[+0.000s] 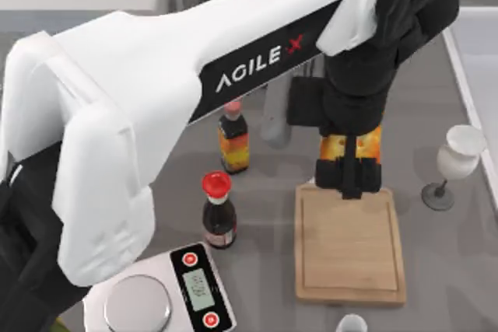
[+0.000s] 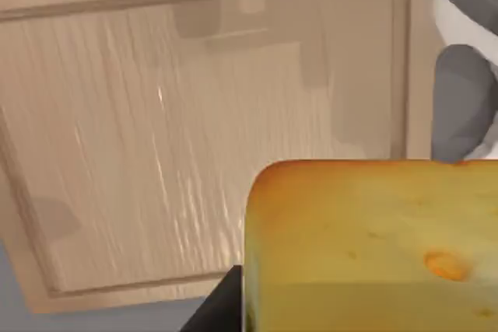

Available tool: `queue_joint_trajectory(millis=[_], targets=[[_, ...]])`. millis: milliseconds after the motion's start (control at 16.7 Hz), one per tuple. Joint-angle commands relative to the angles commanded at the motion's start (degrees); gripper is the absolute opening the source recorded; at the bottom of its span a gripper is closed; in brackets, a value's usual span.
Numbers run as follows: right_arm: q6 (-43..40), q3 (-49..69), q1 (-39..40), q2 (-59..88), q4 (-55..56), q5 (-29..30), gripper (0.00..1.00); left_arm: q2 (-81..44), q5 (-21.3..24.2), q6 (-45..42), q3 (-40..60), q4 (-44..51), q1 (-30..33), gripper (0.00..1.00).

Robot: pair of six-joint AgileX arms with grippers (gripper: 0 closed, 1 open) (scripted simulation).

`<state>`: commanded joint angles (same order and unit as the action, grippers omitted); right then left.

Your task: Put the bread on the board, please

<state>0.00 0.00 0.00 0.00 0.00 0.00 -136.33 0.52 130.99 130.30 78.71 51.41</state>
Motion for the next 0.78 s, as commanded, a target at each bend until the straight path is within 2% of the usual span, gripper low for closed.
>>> queue_joint_trajectory(millis=[180, 300, 780], targets=[[0.0, 0.0, 0.0, 0.0, 0.0, 0.0, 1.0, -3.31, -0.03, 8.14, 0.94, 1.18, 1.95, 0.0], [0.0, 0.0, 0.0, 0.0, 0.0, 0.0, 1.0, -4.36, -0.11, 10.63, 1.03, 1.64, 2.54, 0.0], [0.0, 0.0, 0.0, 0.0, 0.0, 0.0, 1.0, -4.49, -0.12, 11.06, 0.21, 0.95, 2.37, 0.0]])
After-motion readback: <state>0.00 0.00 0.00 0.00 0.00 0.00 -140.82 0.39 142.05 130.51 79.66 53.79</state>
